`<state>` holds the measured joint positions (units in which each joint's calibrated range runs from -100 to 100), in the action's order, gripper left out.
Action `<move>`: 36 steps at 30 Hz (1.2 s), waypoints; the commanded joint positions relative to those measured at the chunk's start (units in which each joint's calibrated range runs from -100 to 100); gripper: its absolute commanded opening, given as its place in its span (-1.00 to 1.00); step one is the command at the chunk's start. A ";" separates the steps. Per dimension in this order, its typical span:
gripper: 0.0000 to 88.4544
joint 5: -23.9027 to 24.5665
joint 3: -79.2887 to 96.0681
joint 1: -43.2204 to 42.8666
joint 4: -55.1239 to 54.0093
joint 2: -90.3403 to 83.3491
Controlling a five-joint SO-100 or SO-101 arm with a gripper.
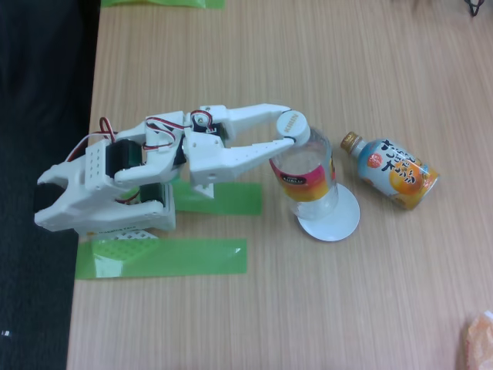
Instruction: Pick up the plastic bottle and stand it up on the white place
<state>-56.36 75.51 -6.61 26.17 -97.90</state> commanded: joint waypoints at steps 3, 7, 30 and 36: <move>-0.85 -0.24 -6.11 -0.35 0.10 4.11; -0.85 -0.24 -12.18 -0.35 0.10 12.34; -0.85 -0.08 -25.76 -0.35 -0.85 36.20; -0.85 0.23 -24.94 -0.35 -6.60 36.53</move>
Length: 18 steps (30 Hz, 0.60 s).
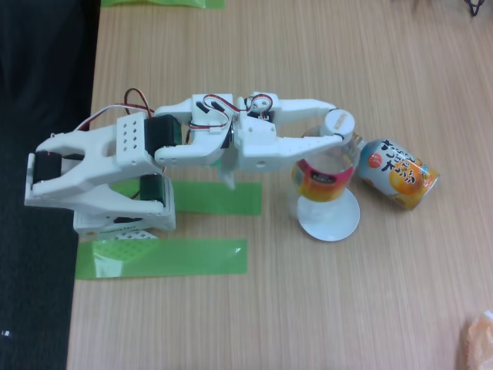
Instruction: Pick up the plastic bottle and stand it up on the white place
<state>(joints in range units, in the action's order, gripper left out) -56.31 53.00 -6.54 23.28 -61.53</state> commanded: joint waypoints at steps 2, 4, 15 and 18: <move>-0.85 0.18 -2.08 -0.43 -4.31 0.17; -0.85 0.18 -0.99 -0.43 -4.91 0.17; -0.85 0.08 2.63 -0.43 -5.00 0.17; -0.85 0.13 3.54 -0.43 -5.00 0.17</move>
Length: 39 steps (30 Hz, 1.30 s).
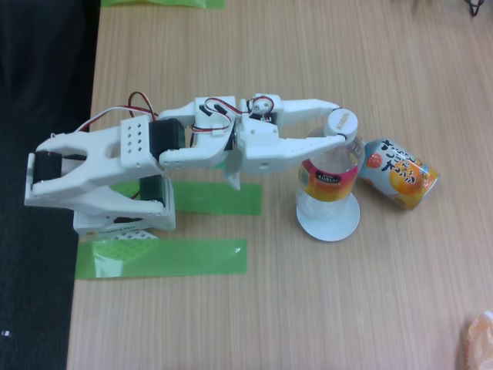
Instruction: Pick up the plastic bottle and stand it up on the white place
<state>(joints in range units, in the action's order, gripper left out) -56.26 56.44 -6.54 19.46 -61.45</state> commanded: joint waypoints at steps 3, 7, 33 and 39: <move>-0.85 0.08 0.83 -0.43 -1.17 0.09; -0.85 0.18 0.83 -0.43 -1.17 0.09; -0.85 -0.08 0.28 -0.43 -1.17 0.17; -0.85 -0.19 0.19 -0.43 -1.17 0.17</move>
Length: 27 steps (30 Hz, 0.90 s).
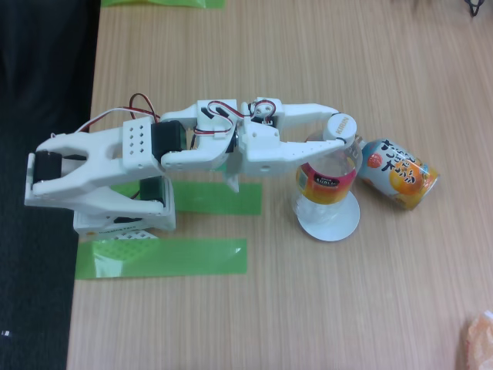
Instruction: Pick up the plastic bottle and stand it up on the white place
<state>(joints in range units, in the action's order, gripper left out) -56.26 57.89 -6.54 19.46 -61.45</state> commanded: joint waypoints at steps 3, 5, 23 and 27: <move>-0.85 -0.08 -1.89 -0.43 -1.00 0.26; -0.85 0.02 -2.61 -0.43 -1.09 1.18; -0.85 0.18 -15.02 -0.13 -1.17 15.37; -0.85 0.23 -13.75 0.02 -1.17 15.21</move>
<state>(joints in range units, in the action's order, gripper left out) -56.26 45.68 -6.54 19.46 -46.13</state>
